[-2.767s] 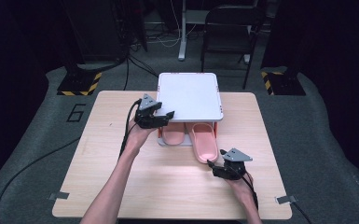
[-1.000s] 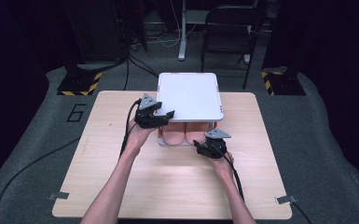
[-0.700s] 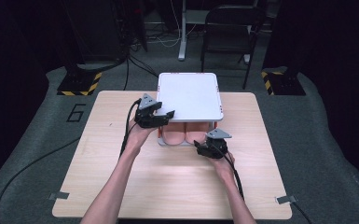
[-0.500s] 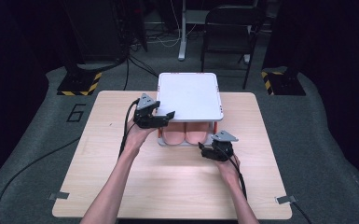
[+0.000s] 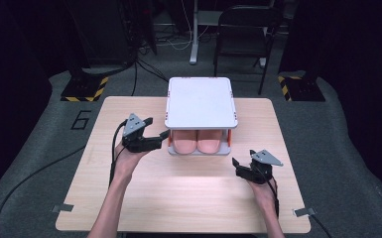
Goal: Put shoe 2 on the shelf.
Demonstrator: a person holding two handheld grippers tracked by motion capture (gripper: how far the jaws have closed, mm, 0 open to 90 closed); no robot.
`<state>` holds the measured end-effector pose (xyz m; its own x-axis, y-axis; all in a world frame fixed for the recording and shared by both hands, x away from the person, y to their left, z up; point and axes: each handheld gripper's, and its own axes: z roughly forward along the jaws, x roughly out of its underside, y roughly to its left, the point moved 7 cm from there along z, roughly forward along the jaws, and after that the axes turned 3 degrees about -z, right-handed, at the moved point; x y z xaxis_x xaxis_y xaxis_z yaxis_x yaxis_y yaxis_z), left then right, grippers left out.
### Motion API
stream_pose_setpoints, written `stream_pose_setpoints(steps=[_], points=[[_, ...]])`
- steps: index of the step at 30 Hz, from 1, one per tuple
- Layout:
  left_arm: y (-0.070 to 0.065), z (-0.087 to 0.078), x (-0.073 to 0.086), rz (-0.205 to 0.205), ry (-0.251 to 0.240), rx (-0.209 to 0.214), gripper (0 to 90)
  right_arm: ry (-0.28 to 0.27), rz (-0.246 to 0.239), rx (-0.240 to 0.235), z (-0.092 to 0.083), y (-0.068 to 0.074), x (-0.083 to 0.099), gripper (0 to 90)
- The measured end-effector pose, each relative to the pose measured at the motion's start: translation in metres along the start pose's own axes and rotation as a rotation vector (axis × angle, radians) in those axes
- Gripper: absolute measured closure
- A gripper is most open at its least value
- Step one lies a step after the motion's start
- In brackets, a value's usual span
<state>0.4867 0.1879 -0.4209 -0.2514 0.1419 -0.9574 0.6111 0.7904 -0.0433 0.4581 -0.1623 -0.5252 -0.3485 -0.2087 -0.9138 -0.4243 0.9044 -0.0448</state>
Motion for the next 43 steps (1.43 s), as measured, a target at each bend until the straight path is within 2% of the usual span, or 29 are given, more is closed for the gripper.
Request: stream_pose_setpoints(steps=[1,5,8,9,11,16,17,20,22,24,34,43], points=[[0.002,-0.005,0.005,-0.012,0.002,-0.005,19.7,-0.005,0.001,0.004,-0.003,-0.001,0.001,20.8],[0.010,-0.024,0.031,-0.018,0.011,-0.035,19.7,-0.019,0.011,0.016,-0.015,-0.007,0.002,21.3],[0.015,-0.037,0.044,-0.044,0.008,-0.062,19.7,-0.028,0.026,0.025,-0.021,-0.012,0.003,21.5],[0.015,-0.037,0.044,-0.044,0.008,-0.062,19.7,-0.030,0.033,0.025,-0.023,-0.013,0.003,21.5],[0.019,-0.050,0.058,-0.044,0.016,-0.074,19.7,-0.039,0.044,0.028,-0.026,-0.014,0.003,21.6],[0.028,-0.068,0.071,-0.076,-0.004,-0.095,19.7,-0.044,0.025,0.037,-0.030,-0.017,0.003,21.9],[0.029,-0.071,0.073,-0.071,-0.011,-0.101,19.7,-0.048,0.041,0.040,-0.031,-0.017,0.002,21.9],[0.035,-0.081,0.080,-0.078,-0.029,-0.121,19.7,-0.055,0.035,0.046,-0.032,-0.018,0.001,22.0],[0.037,-0.083,0.082,-0.077,-0.029,-0.126,19.7,-0.059,0.033,0.048,-0.033,-0.019,0.001,22.0],[0.043,-0.086,0.091,-0.100,-0.021,-0.140,19.7,-0.062,0.035,0.047,-0.034,-0.019,0.001,22.0],[0.046,-0.084,0.108,-0.099,0.024,-0.152,19.7,-0.048,0.034,0.050,-0.035,-0.019,0.004,22.0],[0.049,-0.089,0.109,-0.104,-0.009,-0.173,19.7,-0.053,0.022,0.049,-0.040,-0.016,0.006,21.5]])
